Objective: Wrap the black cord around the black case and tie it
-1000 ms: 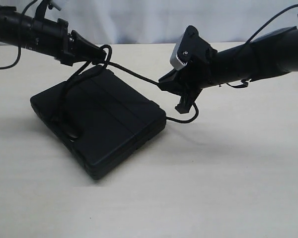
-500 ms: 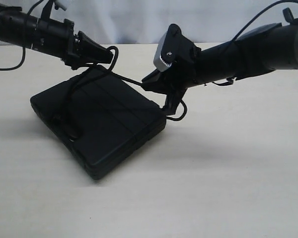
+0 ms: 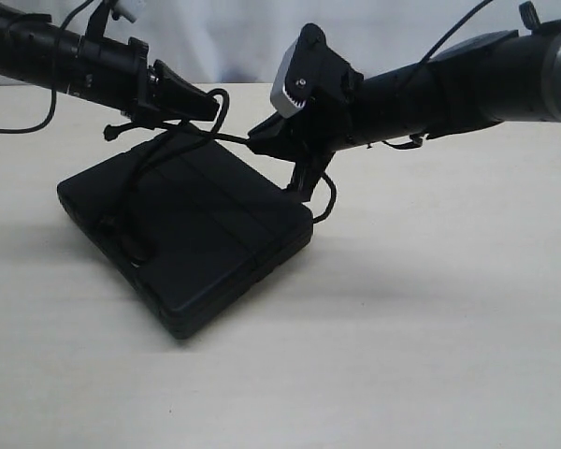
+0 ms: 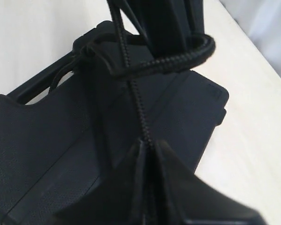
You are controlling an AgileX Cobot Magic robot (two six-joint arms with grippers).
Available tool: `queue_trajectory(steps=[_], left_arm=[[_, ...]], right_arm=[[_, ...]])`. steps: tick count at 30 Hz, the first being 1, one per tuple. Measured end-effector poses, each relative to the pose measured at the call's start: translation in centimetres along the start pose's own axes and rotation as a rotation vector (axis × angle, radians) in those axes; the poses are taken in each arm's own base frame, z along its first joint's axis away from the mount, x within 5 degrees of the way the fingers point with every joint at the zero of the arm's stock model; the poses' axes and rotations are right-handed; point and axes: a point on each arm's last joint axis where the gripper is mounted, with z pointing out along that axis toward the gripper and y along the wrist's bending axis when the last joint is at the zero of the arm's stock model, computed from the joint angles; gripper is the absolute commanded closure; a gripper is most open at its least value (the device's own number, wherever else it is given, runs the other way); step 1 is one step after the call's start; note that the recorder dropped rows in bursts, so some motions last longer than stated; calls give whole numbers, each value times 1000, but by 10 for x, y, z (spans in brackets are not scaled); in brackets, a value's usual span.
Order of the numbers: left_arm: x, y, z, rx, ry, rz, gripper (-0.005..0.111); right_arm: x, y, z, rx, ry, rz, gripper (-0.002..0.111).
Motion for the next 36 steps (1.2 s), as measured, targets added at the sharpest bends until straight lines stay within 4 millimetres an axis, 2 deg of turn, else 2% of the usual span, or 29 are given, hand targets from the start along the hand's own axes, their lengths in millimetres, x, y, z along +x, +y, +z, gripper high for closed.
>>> queue_trajectory(steps=[5,12,17,24,29,32,36], left_arm=[[0,1,0,-6,1,0,103],[0,1,0,-14,2,0,75],[0,1,1,-12,2,1,65],[-1,1,1,-13,-4,-22,43],[-6,-1,-3,-18,-28,-28,42],[-11,-3,-17,-48,-8,-58,42],[-7,-3,-28,-99,89,-117,42]], right_arm=[[-1,2,0,-14,-10,2,104],[-15,13,10,-42,-24,-40,104],[-27,15,13,-44,-41,-68,104],[-27,16,14,-46,-42,-69,104],[-27,16,14,-46,-42,-69,104],[-27,16,14,-46,-42,-69,104],[-27,16,14,-46,-42,-69,104]])
